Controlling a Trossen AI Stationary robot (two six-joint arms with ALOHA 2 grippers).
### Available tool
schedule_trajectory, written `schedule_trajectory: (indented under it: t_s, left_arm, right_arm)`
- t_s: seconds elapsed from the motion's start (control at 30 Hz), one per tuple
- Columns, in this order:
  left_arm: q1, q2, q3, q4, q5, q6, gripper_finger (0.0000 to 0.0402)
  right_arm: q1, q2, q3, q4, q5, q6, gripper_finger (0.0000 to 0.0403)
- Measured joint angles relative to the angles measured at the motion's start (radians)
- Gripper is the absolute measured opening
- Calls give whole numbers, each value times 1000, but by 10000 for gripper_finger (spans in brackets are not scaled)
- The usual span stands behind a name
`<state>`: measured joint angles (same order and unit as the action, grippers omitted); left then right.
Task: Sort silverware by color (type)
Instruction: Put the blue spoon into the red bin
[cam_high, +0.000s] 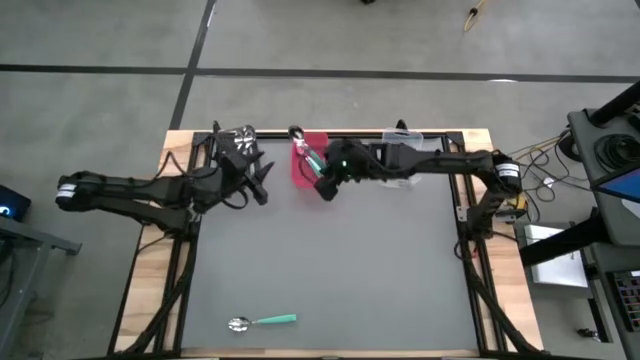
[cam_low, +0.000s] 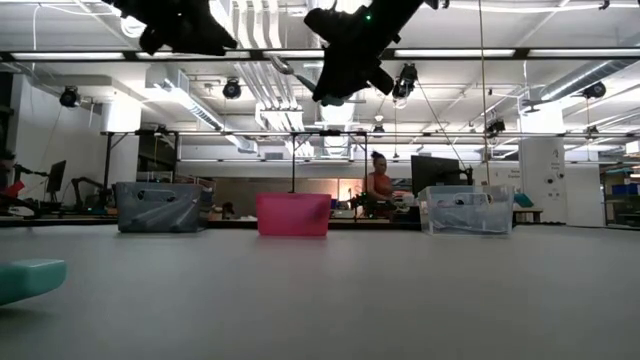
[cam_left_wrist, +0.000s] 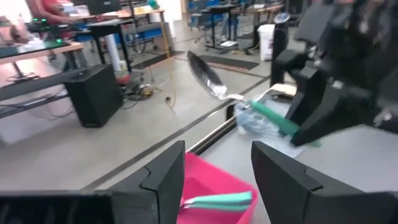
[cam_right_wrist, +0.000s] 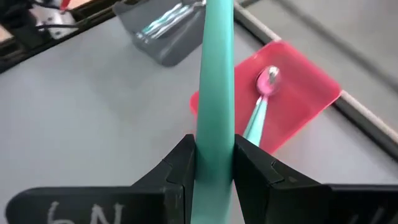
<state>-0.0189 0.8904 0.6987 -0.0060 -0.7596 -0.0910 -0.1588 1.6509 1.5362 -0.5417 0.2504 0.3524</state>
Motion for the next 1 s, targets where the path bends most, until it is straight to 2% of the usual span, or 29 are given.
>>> schedule_trajectory:
  t_s: [0.2,0.53,0.73,1.0]
  left_arm:
    - [0,-72,-1,-92,-40,1,166]
    - [0,-135,-1,-93,-63,136,166]
    - [1,-164,-1,-92,-123,195,166]
    - [1,-201,-2,-139,-125,213,166]
  right_arm:
    - [-95,29,51,-56,-199,34,71]
    - [-192,125,136,-136,-363,83,71]
    - [-215,243,280,-260,-439,79,71]
    - [-257,422,551,-592,-554,76,71]
